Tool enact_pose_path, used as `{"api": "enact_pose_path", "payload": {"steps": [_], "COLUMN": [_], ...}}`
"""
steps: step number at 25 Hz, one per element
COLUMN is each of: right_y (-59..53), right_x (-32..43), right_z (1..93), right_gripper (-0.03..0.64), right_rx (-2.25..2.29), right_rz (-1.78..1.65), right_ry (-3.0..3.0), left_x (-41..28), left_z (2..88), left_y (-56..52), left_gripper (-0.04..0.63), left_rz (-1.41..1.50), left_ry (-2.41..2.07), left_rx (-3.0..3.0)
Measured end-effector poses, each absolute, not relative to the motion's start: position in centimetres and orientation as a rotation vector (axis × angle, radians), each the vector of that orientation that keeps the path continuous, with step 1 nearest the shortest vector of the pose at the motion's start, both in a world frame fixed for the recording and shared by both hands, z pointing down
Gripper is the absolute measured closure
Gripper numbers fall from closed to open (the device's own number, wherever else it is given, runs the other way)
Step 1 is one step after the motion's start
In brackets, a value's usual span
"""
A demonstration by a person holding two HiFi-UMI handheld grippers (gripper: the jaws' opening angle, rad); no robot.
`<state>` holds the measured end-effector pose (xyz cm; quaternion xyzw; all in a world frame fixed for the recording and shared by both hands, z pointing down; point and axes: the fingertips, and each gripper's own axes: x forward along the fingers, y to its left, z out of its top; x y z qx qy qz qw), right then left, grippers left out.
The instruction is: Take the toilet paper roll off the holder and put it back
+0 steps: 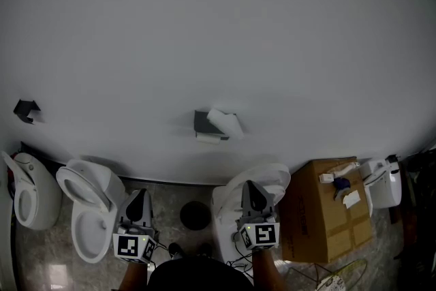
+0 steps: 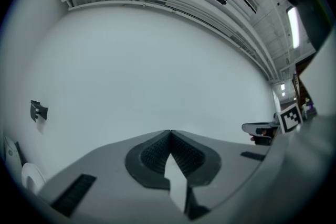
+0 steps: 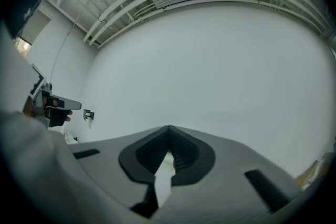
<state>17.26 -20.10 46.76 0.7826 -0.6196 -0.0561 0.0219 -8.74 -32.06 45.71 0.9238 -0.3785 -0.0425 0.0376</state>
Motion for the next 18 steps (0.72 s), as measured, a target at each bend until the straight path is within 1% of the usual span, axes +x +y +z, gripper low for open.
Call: {"api": "enact_pose_path", "payload": {"steps": [12,15,18], "right_y": [-19.1,-18.9,-18.8], "right_x": [17.3,17.4,17.5], "right_z": [46.2,46.1,46.2], "right_gripper": [0.614,0.614,0.614], "right_rx": [2.453,2.456,2.456], "right_rz": [-0.191,-0.198,-0.198], "right_ry": [-1.905,-1.903,-1.905], "left_x": [-8.5,-8.6,-8.3], "left_z": [45.8,46.9,46.0], "left_y": [-31.9,-31.9,-31.8], "left_gripper": [0.592,0.592,0.592], "left_rz": [-0.124,-0.156,-0.14], "left_ry": [-1.136,-1.12,-1.134], "left_rx": [2.86,2.895,2.877]}}
